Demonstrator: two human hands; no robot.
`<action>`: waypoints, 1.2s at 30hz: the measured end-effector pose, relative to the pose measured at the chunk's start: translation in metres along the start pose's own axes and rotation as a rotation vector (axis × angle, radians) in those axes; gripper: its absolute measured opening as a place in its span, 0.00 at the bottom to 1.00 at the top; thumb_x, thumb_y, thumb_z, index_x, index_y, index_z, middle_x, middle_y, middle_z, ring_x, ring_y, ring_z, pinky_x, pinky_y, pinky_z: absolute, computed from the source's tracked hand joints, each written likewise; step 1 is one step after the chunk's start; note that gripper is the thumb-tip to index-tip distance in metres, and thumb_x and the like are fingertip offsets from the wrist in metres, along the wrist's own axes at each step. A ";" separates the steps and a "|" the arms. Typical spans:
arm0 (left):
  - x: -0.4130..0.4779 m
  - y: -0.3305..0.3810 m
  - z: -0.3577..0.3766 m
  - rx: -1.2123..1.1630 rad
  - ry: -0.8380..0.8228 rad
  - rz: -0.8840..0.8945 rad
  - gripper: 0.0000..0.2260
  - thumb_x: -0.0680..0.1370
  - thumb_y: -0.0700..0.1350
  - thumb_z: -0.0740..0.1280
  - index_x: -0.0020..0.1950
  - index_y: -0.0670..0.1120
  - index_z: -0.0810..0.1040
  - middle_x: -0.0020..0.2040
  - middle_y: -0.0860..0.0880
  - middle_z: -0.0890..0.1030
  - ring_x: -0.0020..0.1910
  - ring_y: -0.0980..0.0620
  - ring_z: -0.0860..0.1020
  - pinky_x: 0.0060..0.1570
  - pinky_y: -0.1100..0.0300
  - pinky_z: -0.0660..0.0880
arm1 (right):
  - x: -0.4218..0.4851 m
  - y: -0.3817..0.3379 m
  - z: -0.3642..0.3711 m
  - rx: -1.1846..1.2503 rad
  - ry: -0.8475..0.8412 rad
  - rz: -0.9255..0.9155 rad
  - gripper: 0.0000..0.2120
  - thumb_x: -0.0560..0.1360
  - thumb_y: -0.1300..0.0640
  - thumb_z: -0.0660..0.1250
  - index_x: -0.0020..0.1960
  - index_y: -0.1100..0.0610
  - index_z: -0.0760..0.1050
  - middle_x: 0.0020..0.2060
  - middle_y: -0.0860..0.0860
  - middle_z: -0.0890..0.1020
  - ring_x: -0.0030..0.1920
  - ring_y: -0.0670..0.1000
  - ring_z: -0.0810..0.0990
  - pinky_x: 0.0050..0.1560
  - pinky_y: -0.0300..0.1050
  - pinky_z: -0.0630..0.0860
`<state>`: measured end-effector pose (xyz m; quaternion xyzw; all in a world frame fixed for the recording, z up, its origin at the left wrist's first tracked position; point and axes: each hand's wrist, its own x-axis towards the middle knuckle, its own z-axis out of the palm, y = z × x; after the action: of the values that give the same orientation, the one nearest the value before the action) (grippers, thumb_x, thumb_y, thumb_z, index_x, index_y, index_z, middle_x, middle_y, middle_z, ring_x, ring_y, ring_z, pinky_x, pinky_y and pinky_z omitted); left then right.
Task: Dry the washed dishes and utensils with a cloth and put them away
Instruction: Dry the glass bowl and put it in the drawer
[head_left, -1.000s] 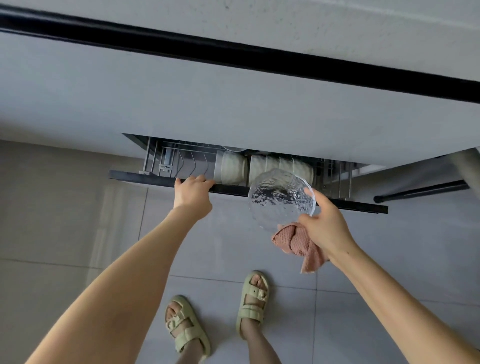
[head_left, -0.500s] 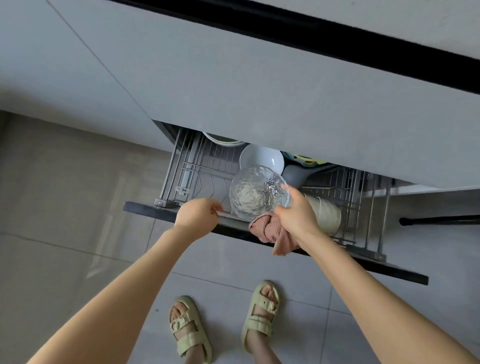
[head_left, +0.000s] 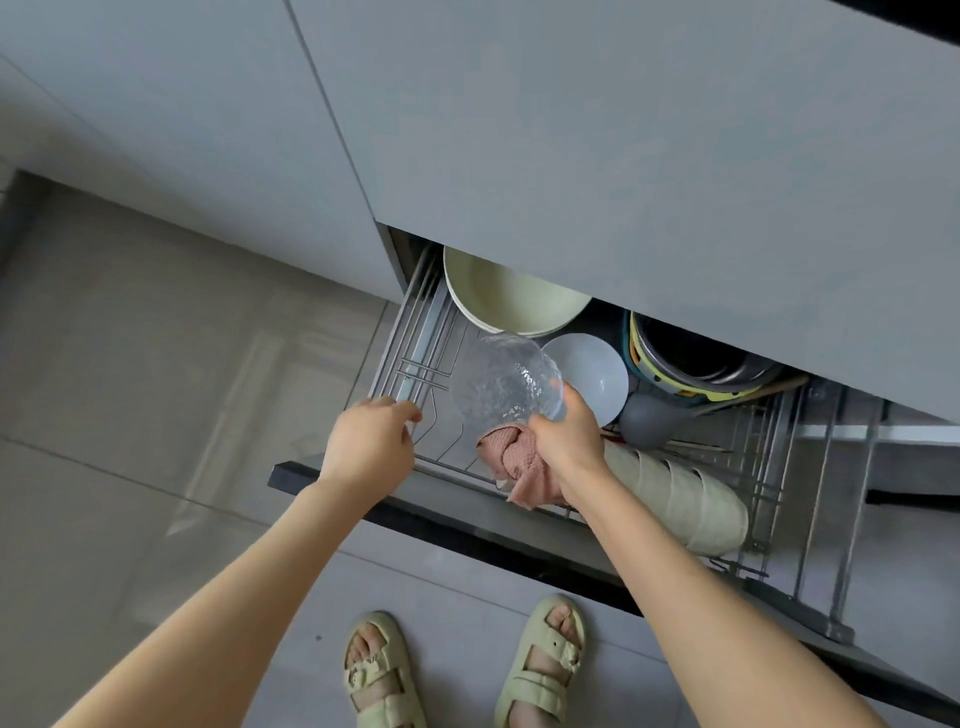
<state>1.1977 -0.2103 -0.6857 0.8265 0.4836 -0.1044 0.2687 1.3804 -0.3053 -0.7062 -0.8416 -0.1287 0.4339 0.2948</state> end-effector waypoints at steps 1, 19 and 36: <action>-0.001 -0.003 0.001 0.026 0.002 0.025 0.16 0.76 0.36 0.59 0.62 0.46 0.78 0.56 0.46 0.81 0.54 0.45 0.75 0.49 0.57 0.71 | 0.003 -0.002 0.002 0.026 0.008 -0.003 0.19 0.73 0.62 0.62 0.60 0.45 0.74 0.46 0.43 0.82 0.47 0.51 0.79 0.46 0.48 0.76; -0.013 -0.047 0.029 0.165 -0.175 -0.204 0.26 0.81 0.56 0.46 0.77 0.53 0.42 0.77 0.37 0.46 0.75 0.35 0.42 0.72 0.37 0.41 | 0.082 -0.067 0.034 0.154 0.240 0.094 0.17 0.71 0.65 0.63 0.59 0.59 0.76 0.53 0.55 0.82 0.54 0.58 0.81 0.57 0.53 0.78; -0.057 -0.062 0.044 0.066 -0.104 -0.480 0.25 0.81 0.51 0.47 0.77 0.53 0.43 0.77 0.38 0.53 0.75 0.36 0.49 0.72 0.37 0.44 | 0.102 -0.057 0.061 -0.014 0.185 0.184 0.20 0.76 0.68 0.59 0.66 0.59 0.72 0.52 0.55 0.80 0.43 0.52 0.76 0.41 0.35 0.72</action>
<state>1.1197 -0.2523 -0.7190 0.6897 0.6480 -0.2236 0.2334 1.3940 -0.1889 -0.7658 -0.8882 -0.0261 0.3788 0.2585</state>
